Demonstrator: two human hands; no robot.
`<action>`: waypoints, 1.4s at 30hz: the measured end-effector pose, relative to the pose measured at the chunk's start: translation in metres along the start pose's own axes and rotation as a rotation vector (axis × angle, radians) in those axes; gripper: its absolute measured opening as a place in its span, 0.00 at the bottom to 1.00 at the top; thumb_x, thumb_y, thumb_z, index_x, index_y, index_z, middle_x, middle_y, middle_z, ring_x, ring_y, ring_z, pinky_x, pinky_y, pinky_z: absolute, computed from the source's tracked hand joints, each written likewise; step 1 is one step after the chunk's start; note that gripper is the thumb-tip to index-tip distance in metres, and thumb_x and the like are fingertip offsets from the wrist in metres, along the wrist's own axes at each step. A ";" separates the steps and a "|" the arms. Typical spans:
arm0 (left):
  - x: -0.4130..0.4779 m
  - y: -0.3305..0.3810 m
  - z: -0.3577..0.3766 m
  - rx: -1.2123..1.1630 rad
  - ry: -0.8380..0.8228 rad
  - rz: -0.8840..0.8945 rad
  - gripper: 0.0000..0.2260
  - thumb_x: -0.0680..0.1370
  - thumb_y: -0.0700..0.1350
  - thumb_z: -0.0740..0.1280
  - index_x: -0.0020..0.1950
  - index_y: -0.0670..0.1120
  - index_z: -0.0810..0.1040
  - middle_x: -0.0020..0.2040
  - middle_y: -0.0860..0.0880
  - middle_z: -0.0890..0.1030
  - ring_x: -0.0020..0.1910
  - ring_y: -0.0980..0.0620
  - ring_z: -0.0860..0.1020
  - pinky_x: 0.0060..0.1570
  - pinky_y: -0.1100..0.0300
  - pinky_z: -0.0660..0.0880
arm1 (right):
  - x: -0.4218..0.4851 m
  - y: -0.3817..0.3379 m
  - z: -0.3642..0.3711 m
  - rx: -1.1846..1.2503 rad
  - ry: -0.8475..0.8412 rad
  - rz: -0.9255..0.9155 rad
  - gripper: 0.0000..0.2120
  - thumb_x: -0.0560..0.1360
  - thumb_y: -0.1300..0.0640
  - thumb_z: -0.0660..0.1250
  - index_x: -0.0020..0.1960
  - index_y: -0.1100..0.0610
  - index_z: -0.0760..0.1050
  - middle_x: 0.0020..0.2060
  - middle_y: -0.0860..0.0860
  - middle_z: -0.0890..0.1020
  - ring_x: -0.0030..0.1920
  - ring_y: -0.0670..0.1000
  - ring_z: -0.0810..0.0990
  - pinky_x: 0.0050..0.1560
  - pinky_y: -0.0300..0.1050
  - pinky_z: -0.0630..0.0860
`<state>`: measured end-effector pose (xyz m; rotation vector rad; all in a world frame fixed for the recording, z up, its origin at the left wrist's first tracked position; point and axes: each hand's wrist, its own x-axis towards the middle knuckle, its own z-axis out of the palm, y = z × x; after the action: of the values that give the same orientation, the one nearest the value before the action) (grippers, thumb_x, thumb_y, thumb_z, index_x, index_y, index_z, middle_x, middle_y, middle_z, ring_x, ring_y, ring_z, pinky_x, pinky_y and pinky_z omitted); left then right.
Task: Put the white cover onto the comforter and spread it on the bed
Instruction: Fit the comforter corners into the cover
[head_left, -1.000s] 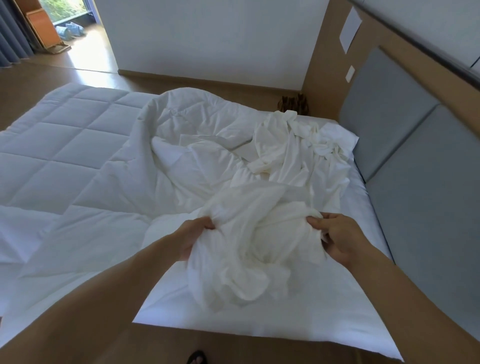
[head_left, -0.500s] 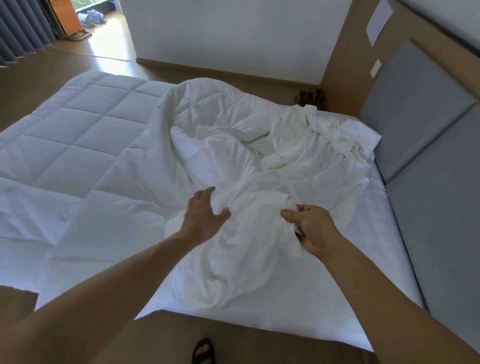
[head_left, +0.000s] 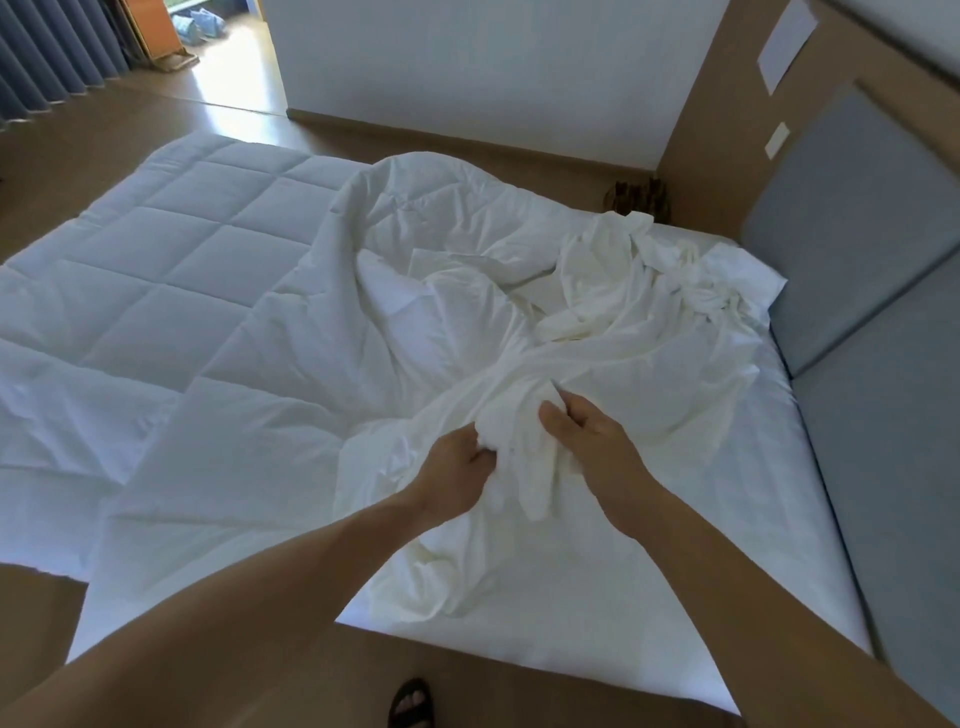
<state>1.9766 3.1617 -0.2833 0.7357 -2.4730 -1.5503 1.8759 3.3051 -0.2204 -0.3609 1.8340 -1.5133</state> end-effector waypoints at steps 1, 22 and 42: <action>0.001 0.000 -0.004 -0.036 -0.007 -0.035 0.10 0.78 0.36 0.60 0.45 0.44 0.80 0.43 0.53 0.82 0.45 0.54 0.80 0.43 0.70 0.74 | 0.001 -0.002 0.000 0.063 -0.036 0.010 0.21 0.76 0.43 0.67 0.66 0.51 0.78 0.60 0.47 0.83 0.62 0.46 0.80 0.64 0.45 0.73; -0.004 0.007 -0.029 0.090 -0.371 -0.031 0.10 0.78 0.36 0.61 0.47 0.45 0.81 0.47 0.51 0.82 0.49 0.50 0.80 0.48 0.63 0.77 | 0.059 -0.068 0.034 -0.587 0.176 -0.122 0.09 0.78 0.51 0.69 0.50 0.56 0.81 0.40 0.45 0.81 0.48 0.50 0.80 0.53 0.44 0.76; 0.024 0.032 -0.036 -0.622 0.253 -0.438 0.10 0.75 0.30 0.60 0.46 0.39 0.79 0.40 0.41 0.78 0.41 0.44 0.77 0.43 0.52 0.77 | 0.093 -0.048 0.001 -0.727 -0.434 -0.431 0.21 0.74 0.64 0.72 0.66 0.61 0.74 0.57 0.54 0.81 0.57 0.52 0.80 0.50 0.34 0.73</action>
<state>1.9580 3.1323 -0.2422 1.2890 -1.5708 -2.0546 1.8011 3.2333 -0.2079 -1.3844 1.9493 -0.8464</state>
